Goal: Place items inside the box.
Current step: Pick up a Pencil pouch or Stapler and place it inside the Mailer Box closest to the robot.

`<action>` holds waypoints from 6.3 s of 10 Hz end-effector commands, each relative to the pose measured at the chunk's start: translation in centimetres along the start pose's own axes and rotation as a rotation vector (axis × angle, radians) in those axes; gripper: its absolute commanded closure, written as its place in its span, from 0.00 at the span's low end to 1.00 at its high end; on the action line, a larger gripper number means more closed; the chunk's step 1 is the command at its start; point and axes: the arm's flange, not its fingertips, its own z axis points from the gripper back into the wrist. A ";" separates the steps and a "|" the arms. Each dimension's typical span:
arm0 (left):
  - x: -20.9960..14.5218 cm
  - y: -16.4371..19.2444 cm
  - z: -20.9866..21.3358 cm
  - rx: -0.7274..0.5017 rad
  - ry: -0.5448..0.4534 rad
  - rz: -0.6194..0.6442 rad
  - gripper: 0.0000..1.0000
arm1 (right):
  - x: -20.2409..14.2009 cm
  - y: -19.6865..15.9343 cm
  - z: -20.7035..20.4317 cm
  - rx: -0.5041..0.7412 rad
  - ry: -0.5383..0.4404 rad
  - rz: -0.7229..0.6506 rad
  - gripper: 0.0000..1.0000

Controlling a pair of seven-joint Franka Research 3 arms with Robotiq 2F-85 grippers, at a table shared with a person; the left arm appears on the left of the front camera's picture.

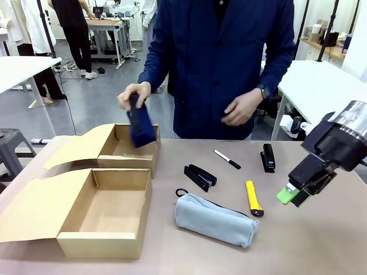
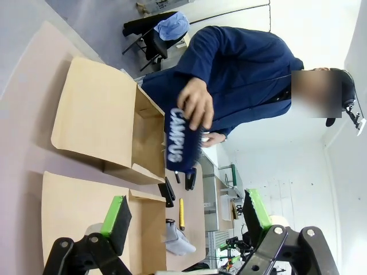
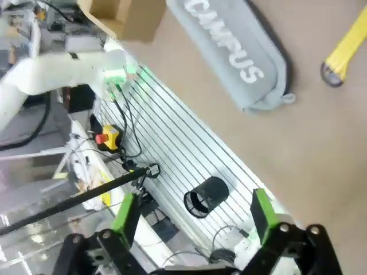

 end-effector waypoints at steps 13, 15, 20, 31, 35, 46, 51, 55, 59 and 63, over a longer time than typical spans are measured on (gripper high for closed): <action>0.0 0.1 -0.1 -0.023 -0.013 -0.023 0.00 | 16.2 11.6 -8.4 -0.683 -0.100 -0.456 0.00; 0.0 0.1 -0.1 -0.023 -0.013 -0.023 0.00 | 16.2 11.6 -8.4 -0.683 -0.100 -0.456 0.00; 0.0 0.1 -0.1 -0.023 -0.013 -0.023 0.00 | 15.7 11.5 -9.1 -0.590 0.060 -0.243 0.00; 0.0 0.1 -0.1 -0.023 -0.013 -0.023 0.00 | 14.9 5.2 -19.1 -0.532 0.685 0.871 0.00; 0.0 0.1 -0.1 -0.023 -0.013 -0.023 0.00 | 14.8 5.1 -18.8 -0.574 0.398 0.809 0.00; 0.0 0.1 -0.1 -0.023 -0.013 -0.023 0.00 | 15.1 3.9 -21.1 -0.498 0.354 0.712 0.59; 0.0 0.1 -0.1 -0.023 -0.013 -0.023 0.00 | 14.9 4.5 -20.5 -0.456 0.363 0.653 1.00; 0.0 0.1 -0.1 -0.023 -0.013 -0.023 0.00 | 13.4 9.8 -16.5 -0.436 0.313 0.439 1.00; 0.0 0.1 -0.1 -0.023 -0.013 -0.023 0.00 | 9.6 17.0 -8.8 -0.690 -0.091 -0.208 1.00; 0.0 0.1 -0.1 -0.023 -0.013 -0.023 0.00 | 9.8 17.6 -9.3 -0.555 0.083 0.005 0.96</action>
